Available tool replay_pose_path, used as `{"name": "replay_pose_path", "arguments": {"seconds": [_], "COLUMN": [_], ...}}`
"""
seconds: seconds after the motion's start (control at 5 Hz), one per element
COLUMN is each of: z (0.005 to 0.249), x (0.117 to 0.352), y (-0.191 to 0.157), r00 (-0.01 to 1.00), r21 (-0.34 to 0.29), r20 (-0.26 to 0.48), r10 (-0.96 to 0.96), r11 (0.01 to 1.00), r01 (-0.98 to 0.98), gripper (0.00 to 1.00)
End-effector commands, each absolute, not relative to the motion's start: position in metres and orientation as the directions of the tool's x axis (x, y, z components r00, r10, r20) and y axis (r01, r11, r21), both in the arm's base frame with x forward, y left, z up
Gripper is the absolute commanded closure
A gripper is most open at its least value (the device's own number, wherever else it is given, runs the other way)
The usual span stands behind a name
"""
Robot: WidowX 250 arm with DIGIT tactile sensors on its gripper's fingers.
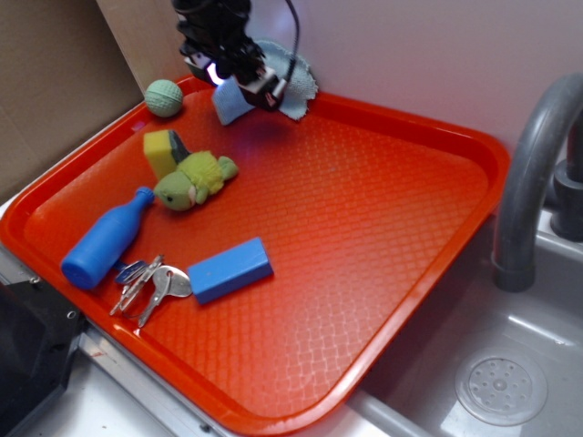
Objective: Grab the blue cloth.
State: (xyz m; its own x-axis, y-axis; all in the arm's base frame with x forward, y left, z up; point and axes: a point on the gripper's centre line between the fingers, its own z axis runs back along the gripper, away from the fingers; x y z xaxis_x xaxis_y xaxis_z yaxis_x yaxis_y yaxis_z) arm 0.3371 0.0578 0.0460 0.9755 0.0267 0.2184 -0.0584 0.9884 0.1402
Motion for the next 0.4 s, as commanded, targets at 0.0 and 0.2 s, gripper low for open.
{"name": "replay_pose_path", "arguments": {"seconds": [0.0,0.2], "z": [0.0449,0.0396], "x": [0.3672,0.3771], "y": [0.0338,0.0384], "r00": [0.96,0.962], "r21": [0.203,0.225], "r20": [0.255,0.238], "r10": [-0.116,-0.137], "r11": [0.977,0.971], "r01": [0.064,0.082], "gripper": [0.0,0.0]}}
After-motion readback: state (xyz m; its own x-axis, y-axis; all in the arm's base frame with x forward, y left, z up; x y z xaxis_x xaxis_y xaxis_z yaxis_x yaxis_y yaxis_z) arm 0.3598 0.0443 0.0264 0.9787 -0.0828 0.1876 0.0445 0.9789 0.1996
